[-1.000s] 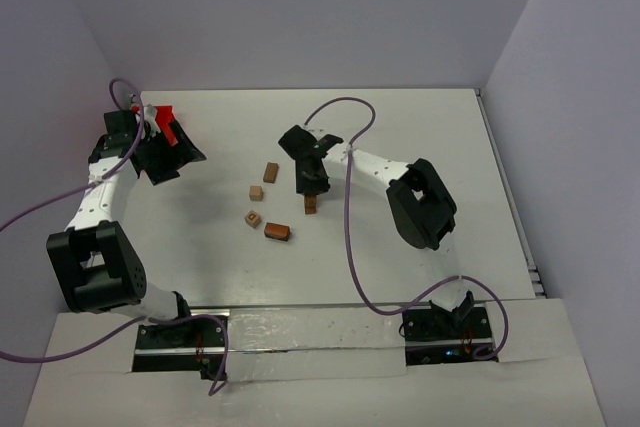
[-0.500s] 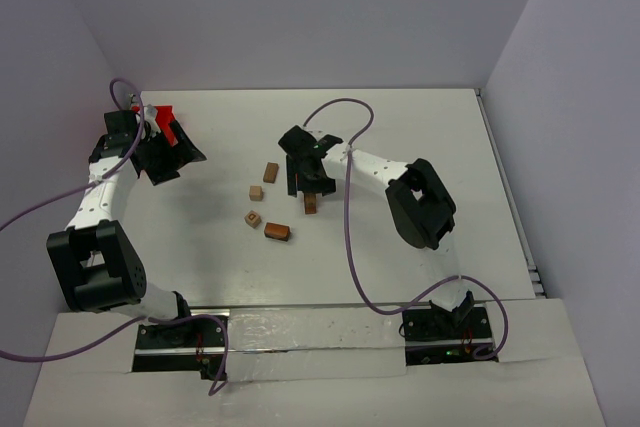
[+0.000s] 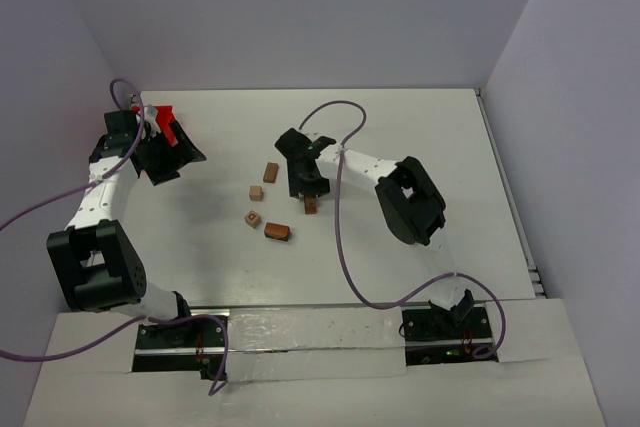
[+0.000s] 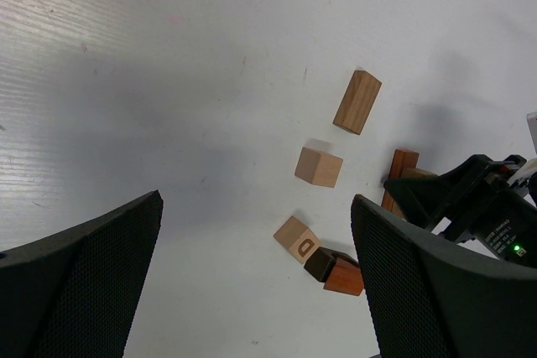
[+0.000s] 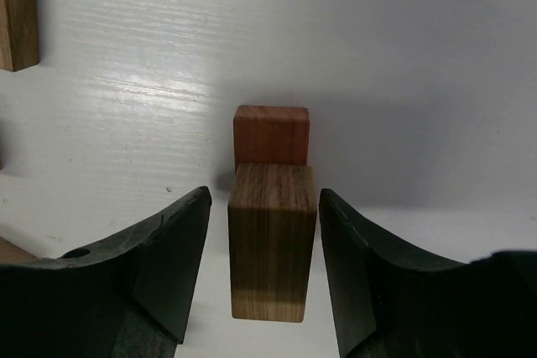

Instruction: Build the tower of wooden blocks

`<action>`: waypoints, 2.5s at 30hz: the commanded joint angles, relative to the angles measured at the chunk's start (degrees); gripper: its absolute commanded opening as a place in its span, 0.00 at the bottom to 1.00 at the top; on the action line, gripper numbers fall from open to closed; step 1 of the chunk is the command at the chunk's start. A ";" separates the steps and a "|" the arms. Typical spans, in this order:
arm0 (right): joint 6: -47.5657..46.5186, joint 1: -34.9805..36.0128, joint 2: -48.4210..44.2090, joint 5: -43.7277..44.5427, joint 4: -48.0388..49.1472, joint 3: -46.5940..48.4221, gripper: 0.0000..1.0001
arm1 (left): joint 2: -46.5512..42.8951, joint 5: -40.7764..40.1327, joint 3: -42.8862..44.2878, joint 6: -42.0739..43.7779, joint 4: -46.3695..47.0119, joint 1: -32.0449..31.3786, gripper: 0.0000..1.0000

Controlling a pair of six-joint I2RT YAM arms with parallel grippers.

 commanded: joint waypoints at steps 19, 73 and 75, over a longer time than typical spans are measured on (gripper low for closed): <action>-0.59 0.61 -0.37 4.45 0.58 -1.84 0.41 | 0.24 0.83 1.96 0.00 1.50 0.31 0.99; -13.51 -13.79 -34.67 -6.06 5.41 -9.59 1.00 | 18.13 -24.09 6.71 -0.23 -3.37 -34.41 0.73; -13.51 -13.81 -34.70 -6.06 5.41 -9.56 1.00 | 19.43 -23.72 7.10 0.54 -3.46 -34.41 0.68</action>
